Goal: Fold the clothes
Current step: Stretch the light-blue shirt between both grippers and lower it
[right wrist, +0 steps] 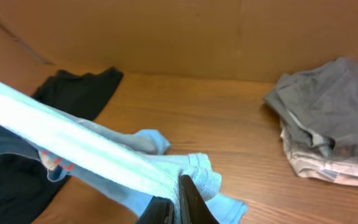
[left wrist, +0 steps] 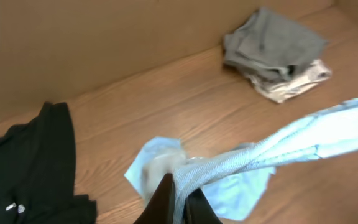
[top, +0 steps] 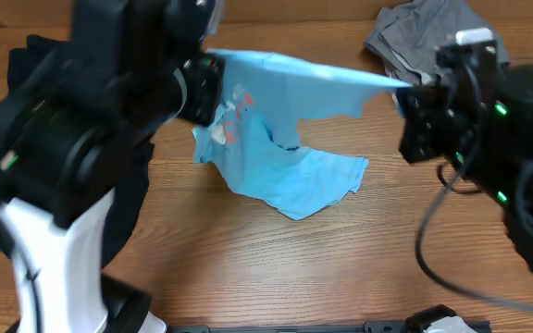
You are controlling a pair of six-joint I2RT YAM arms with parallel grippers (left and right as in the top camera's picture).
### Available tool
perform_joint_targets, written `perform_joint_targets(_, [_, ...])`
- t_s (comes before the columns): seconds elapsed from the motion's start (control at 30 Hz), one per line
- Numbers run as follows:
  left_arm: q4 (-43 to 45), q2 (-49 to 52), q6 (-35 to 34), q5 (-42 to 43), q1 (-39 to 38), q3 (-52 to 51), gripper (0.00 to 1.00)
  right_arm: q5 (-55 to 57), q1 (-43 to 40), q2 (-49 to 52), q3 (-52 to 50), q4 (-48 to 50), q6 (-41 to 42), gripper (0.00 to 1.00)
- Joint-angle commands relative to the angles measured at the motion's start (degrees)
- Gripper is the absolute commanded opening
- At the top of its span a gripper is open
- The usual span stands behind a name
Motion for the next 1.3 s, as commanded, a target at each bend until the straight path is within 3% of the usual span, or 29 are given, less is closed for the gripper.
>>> perform_joint_targets(0.0, [-0.4, -5.6, 0.9, -4.2, 1.4, 1.6, 0.04, 4.5, -1.7, -4.6, 3.1, -2.1, 1.9, 0.04])
perform_joint_targets(0.2, [-0.6, -6.0, 0.9, 1.4, 1.4, 1.4, 0.04, 9.0, -1.7, -4.3, 3.0, -4.5, 2.0, 0.04])
perform_joint_targets(0.47, [-2.3, 4.6, 0.9, 2.4, 1.0, 0.1, 0.04, 11.1, -3.1, 4.7, 3.0, -7.3, 2.0, 0.04])
perform_joint_targets(0.7, [-0.5, 17.1, 1.0, -0.9, 1.0, 0.1, 0.04, 7.5, -13.1, 16.3, 3.0, -5.1, 3.3, 0.04])
perform_joint_targets(1.0, [12.0, 31.2, 4.7, -5.4, 1.2, 0.1, 0.05, -1.4, -26.9, 33.4, 3.0, 2.0, 1.7, 0.04])
perform_joint_targets(1.1, [12.2, 32.9, 5.6, -6.4, 1.3, 0.1, 0.17, -2.9, -29.8, 37.0, 3.0, 2.4, 1.7, 0.04])
perform_joint_targets(1.2, [10.2, 33.0, 5.7, -7.5, 1.6, 0.1, 0.54, -5.6, -31.7, 39.0, 3.0, 2.4, 1.7, 0.04])
perform_joint_targets(1.27, [7.5, 32.7, 5.6, -8.0, 1.9, 0.1, 0.7, -6.4, -32.3, 39.6, 3.0, 2.4, 1.7, 0.04])
